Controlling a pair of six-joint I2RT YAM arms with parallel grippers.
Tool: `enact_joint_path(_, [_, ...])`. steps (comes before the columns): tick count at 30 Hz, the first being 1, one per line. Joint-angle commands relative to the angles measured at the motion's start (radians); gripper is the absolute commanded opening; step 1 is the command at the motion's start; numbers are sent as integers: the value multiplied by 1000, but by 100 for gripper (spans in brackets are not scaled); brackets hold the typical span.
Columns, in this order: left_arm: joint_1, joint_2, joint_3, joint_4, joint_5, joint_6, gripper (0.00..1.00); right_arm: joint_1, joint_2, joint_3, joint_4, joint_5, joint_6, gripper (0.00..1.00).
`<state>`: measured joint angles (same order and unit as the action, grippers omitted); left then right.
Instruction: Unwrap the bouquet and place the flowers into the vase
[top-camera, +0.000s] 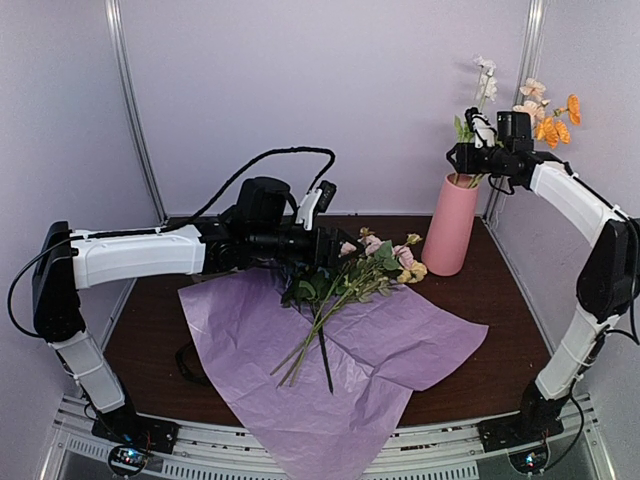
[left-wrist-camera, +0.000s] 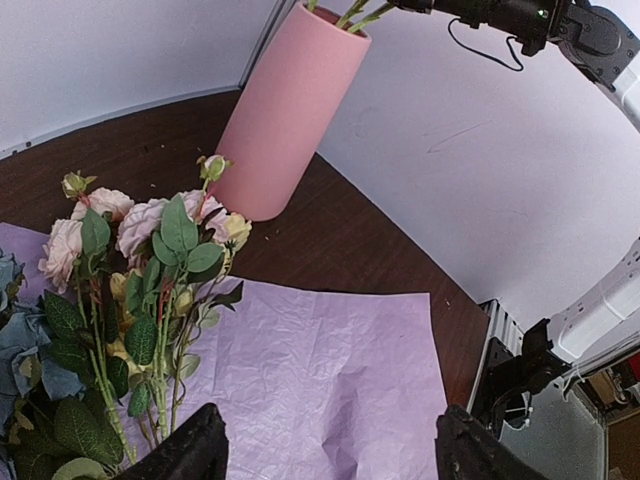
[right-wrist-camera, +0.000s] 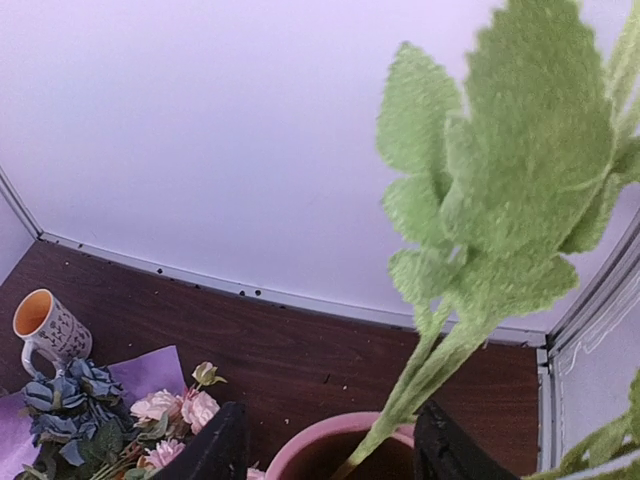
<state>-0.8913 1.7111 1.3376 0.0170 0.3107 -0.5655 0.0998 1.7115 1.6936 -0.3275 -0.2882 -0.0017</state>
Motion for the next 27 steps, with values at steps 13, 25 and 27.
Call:
enact_joint_path(13, [-1, 31, 124, -481, -269, 156, 83, -2, -345, -196, -215, -73, 64, 71])
enact_joint_path(25, [-3, 177, 208, -743, -246, 200, 36, 91, -549, -517, -117, -127, 92, 63])
enact_joint_path(27, [-3, 212, 203, -747, -239, 194, 30, 105, -551, -535, -105, -152, 88, 62])
